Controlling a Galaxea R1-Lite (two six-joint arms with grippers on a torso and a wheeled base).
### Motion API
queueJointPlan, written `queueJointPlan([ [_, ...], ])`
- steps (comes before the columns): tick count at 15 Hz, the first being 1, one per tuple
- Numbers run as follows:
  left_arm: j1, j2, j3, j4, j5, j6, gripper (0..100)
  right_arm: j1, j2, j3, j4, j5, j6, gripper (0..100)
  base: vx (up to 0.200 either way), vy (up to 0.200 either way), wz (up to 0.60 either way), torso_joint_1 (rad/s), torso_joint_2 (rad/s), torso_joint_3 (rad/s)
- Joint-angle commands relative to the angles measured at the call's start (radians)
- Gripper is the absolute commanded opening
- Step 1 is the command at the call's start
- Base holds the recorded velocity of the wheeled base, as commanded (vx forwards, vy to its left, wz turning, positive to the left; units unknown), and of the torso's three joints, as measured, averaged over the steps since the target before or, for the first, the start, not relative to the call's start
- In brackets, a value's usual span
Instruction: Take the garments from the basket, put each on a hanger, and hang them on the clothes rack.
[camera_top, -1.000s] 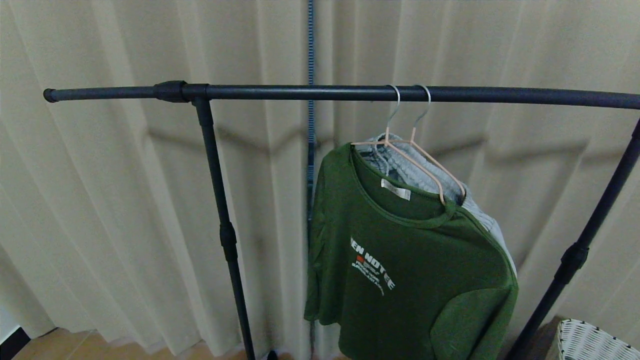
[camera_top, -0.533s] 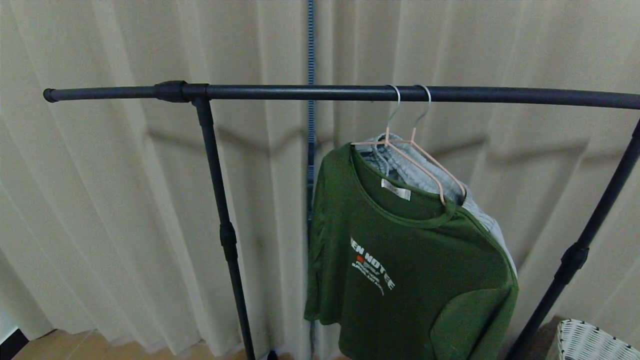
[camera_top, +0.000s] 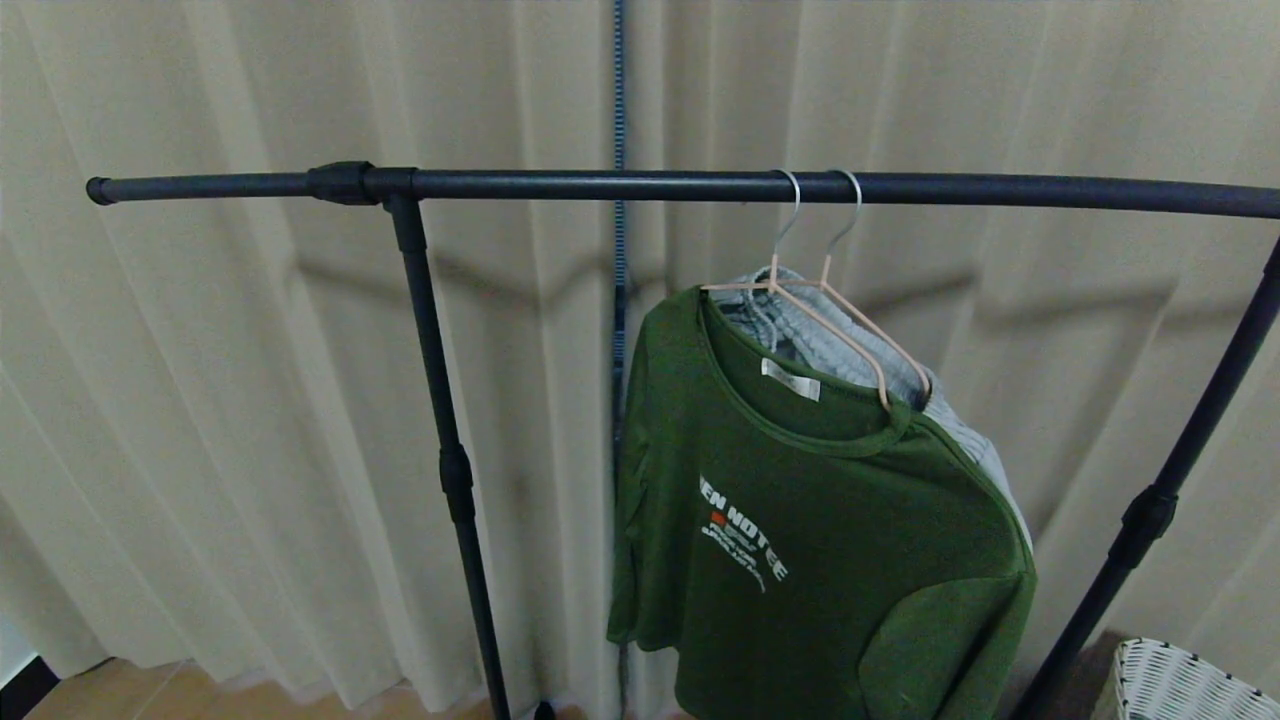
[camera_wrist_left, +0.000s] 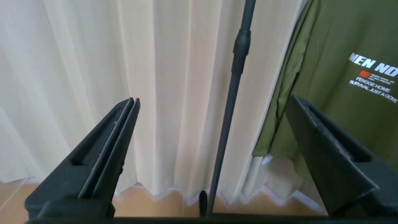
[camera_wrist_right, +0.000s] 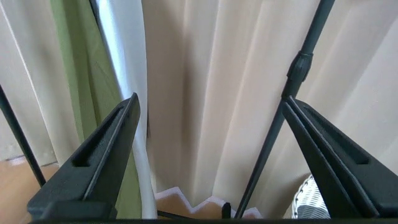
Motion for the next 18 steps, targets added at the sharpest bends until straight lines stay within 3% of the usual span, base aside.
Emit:
queueJointPlan([
  [1, 0.000, -0.001, 0.000, 0.000, 0.000, 0.000, 100, 0.000, -0.001, 0.003, -0.002, -0.018, 0.000, 100, 0.000, 0.000, 0.00, 0.000, 0.00, 0.000],
  [4, 0.000, -0.001, 0.000, 0.000, 0.000, 0.000, 100, 0.000, -0.001, 0.011, -0.016, -0.098, 0.003, 100, 0.000, 0.000, 0.00, 0.000, 0.00, 0.000],
  [18, 0.000, -0.001, 0.000, 0.000, 0.000, 0.000, 100, 0.000, -0.001, 0.009, -0.016, -0.091, 0.006, 100, 0.000, 0.000, 0.00, 0.000, 0.00, 0.000],
])
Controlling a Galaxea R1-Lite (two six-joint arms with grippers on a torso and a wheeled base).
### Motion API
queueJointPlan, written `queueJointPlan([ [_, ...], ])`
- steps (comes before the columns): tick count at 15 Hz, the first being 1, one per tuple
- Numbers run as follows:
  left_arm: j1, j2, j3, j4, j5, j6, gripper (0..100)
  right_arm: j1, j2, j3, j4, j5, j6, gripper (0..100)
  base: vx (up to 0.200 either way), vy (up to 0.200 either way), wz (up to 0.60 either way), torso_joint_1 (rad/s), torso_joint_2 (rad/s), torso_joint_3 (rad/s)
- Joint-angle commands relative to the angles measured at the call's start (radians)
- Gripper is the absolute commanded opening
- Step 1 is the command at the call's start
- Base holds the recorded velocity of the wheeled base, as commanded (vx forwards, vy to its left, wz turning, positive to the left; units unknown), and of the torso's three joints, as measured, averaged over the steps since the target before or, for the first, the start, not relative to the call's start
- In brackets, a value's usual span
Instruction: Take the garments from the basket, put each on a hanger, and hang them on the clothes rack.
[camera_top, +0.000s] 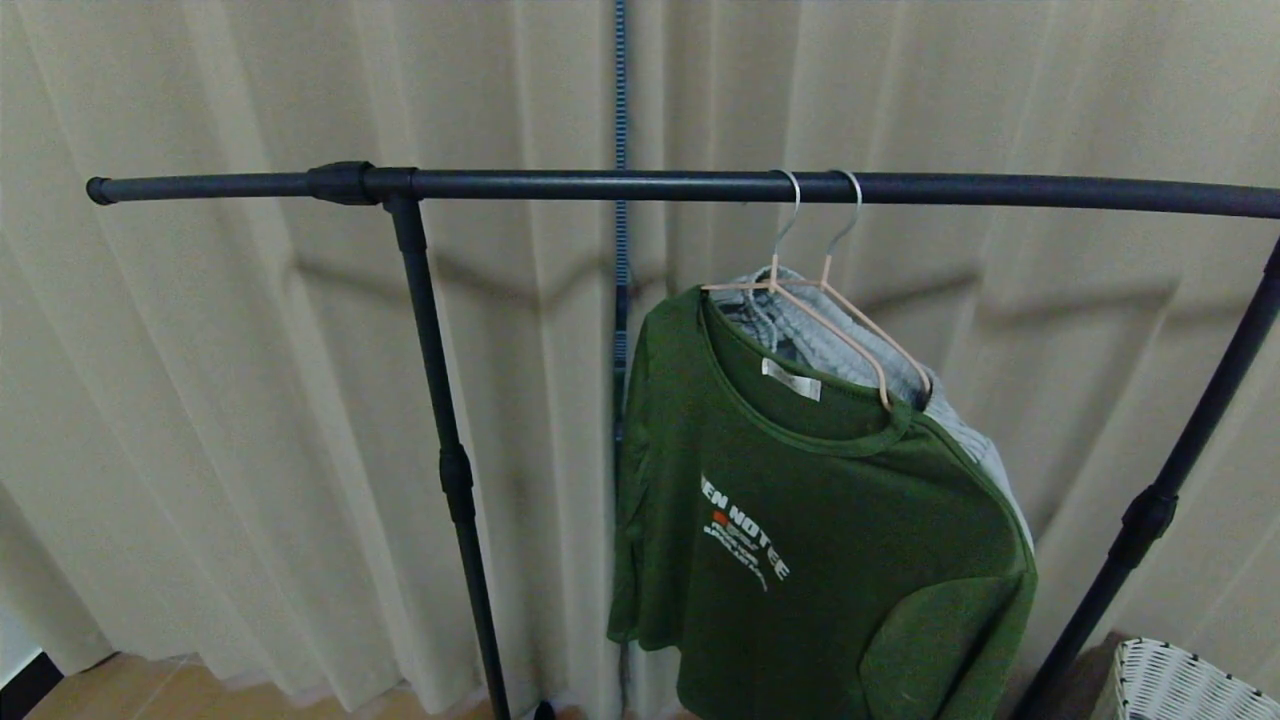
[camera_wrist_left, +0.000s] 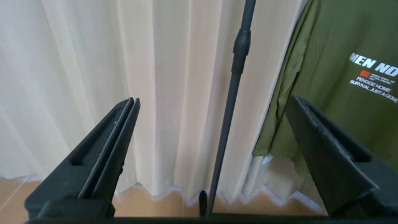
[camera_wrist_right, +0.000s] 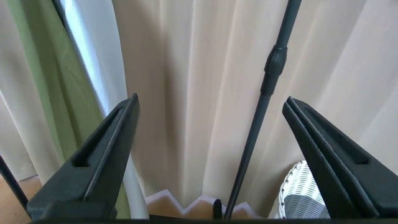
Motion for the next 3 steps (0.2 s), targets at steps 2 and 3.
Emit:
queueJointPlan([
  [2, 0.000, -0.001, 0.000, 0.000, 0.001, -0.001, 100, 0.000, -0.001, -0.001, 0.006, 0.004, -0.001, 100, 0.000, 0.000, 0.00, 0.000, 0.00, 0.000],
  [3, 0.000, -0.001, 0.000, 0.000, 0.001, -0.001, 100, 0.000, -0.001, -0.001, 0.006, 0.004, -0.001, 100, 0.000, 0.000, 0.00, 0.000, 0.00, 0.000],
])
